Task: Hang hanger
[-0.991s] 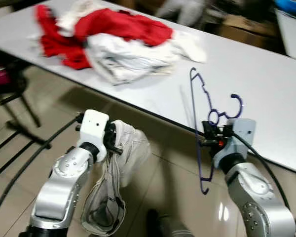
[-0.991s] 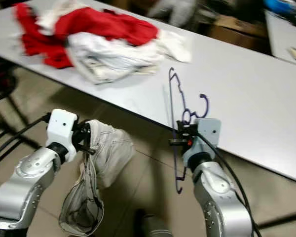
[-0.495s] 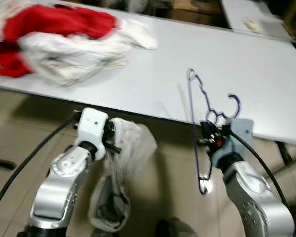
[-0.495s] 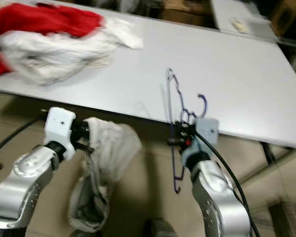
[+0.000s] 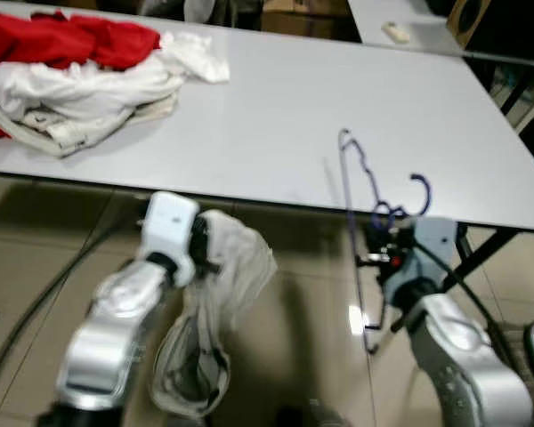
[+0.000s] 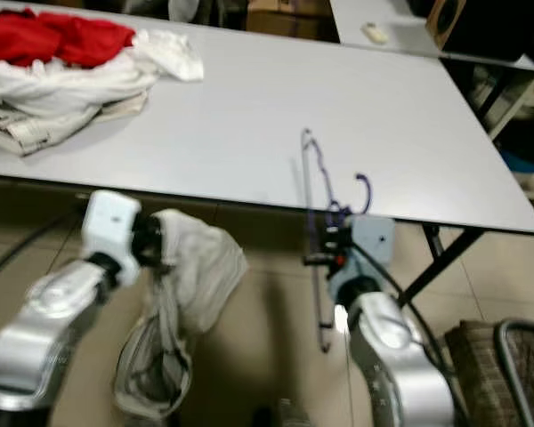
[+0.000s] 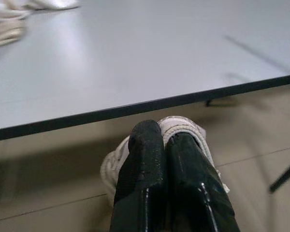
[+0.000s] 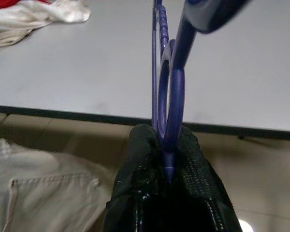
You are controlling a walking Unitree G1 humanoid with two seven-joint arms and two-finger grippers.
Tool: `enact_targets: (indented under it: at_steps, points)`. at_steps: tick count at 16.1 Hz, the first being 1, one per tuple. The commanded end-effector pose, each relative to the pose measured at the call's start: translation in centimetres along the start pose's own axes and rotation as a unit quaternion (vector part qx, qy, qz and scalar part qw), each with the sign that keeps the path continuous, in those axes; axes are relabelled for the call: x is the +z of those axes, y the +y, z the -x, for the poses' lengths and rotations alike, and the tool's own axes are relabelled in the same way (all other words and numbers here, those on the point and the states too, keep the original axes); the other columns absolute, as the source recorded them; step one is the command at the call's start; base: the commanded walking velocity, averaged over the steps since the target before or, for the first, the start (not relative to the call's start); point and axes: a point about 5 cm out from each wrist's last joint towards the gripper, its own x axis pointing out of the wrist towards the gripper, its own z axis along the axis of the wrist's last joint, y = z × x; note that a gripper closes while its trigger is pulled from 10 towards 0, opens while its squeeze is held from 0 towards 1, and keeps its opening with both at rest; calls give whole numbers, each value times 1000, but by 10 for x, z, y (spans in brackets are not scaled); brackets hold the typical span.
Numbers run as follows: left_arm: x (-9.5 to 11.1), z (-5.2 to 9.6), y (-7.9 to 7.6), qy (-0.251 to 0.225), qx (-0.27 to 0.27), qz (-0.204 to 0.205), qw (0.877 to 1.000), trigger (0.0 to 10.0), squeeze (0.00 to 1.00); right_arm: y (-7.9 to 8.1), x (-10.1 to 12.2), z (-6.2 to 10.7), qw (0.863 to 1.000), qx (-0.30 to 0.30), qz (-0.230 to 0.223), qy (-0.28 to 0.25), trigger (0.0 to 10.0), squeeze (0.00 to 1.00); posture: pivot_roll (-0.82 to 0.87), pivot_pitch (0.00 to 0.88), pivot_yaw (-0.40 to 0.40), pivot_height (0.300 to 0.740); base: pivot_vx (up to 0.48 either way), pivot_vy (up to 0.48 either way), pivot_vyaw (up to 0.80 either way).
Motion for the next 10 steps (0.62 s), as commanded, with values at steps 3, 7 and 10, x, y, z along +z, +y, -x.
enact_targets:
  at_steps: [3, 7, 10]
  points:
    - [10, 2, 4, -21, 9, 4, 1000, 10000, 0, -1, 1, 2, 1000, -5, 4, -3, 10000, 0, 46, 109, -53, 740, 0, 0, 0]
    - [11, 1, 3, -25, 10, 1, 1000, 10000, 0, -1, 1, 1, 1000, -5, 5, -3, 10000, 0, 47, 110, -55, 740, 0, 0, 0]
    - [14, 0, 3, -40, 7, -12, 999, 10000, 0, -2, 1, 2, 1000, -7, 24, -2, 10000, 0, 45, 110, -53, 740, 0, 0, 0]
